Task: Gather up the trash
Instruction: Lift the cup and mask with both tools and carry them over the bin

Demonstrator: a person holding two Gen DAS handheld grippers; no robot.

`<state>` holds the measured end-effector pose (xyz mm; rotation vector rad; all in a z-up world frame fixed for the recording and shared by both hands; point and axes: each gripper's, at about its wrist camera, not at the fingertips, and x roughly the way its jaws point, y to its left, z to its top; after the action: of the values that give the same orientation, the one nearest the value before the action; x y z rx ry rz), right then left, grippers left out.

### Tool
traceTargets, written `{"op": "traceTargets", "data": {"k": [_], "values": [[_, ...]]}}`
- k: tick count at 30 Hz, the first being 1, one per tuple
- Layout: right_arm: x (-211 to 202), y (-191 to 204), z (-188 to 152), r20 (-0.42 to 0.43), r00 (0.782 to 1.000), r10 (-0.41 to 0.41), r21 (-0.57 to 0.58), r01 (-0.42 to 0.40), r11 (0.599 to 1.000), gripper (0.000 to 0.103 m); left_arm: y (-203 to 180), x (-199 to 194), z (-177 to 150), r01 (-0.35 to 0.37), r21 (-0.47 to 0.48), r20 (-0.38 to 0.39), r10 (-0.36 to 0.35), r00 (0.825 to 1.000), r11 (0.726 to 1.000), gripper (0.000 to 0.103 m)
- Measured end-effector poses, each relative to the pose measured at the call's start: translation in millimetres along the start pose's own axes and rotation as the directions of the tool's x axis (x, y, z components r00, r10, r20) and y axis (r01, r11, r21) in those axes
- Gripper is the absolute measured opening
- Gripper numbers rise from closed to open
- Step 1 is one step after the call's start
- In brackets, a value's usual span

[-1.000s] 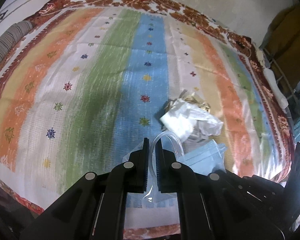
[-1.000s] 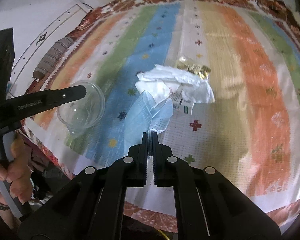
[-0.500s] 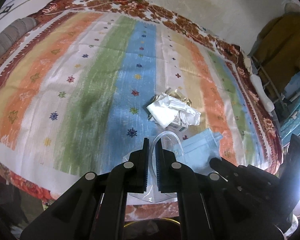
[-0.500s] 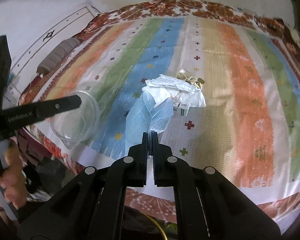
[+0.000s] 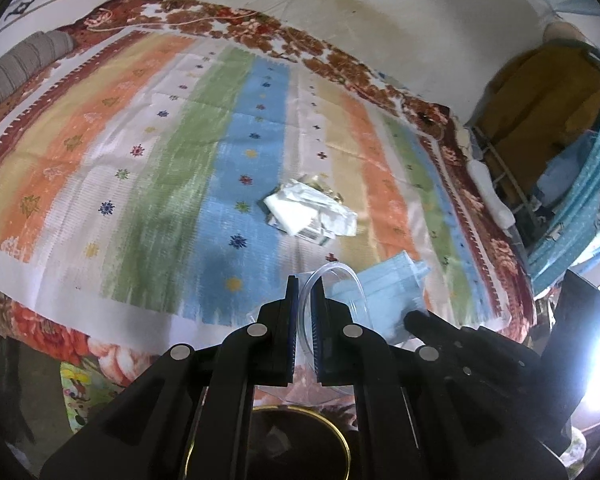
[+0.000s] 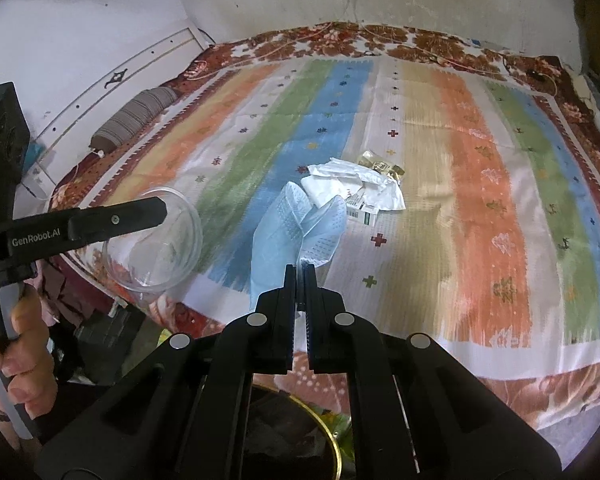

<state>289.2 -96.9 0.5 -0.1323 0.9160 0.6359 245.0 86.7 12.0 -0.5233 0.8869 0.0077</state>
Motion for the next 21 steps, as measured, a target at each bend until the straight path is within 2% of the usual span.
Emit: {"op": "traceTargets", "data": {"k": [3,10,14,21], "values": [[-12,3,-12,0.014,1.000,0.005,0.010,-0.005,1.000,0.003,-3,-12,-8,-0.010,0.017,0.030,0.010,0.999,1.000,0.006],[-29,18,-38,0.034,0.999,-0.034,-0.043,0.035,0.998,0.003,4,-27,-27,0.031,-0.013,0.039,-0.031,0.999,0.999,0.006],[-39,18,-48,0.045,0.999,-0.023,-0.023,0.024,0.999,0.003,8,-34,-38,0.060,-0.035,0.043,-0.058,0.997,0.998,0.006],[-56,17,-74,0.056,0.998,-0.004,0.001,0.004,1.000,0.003,5,-43,-61,0.054,-0.044,0.062,-0.052,0.997,0.998,0.006]]}}
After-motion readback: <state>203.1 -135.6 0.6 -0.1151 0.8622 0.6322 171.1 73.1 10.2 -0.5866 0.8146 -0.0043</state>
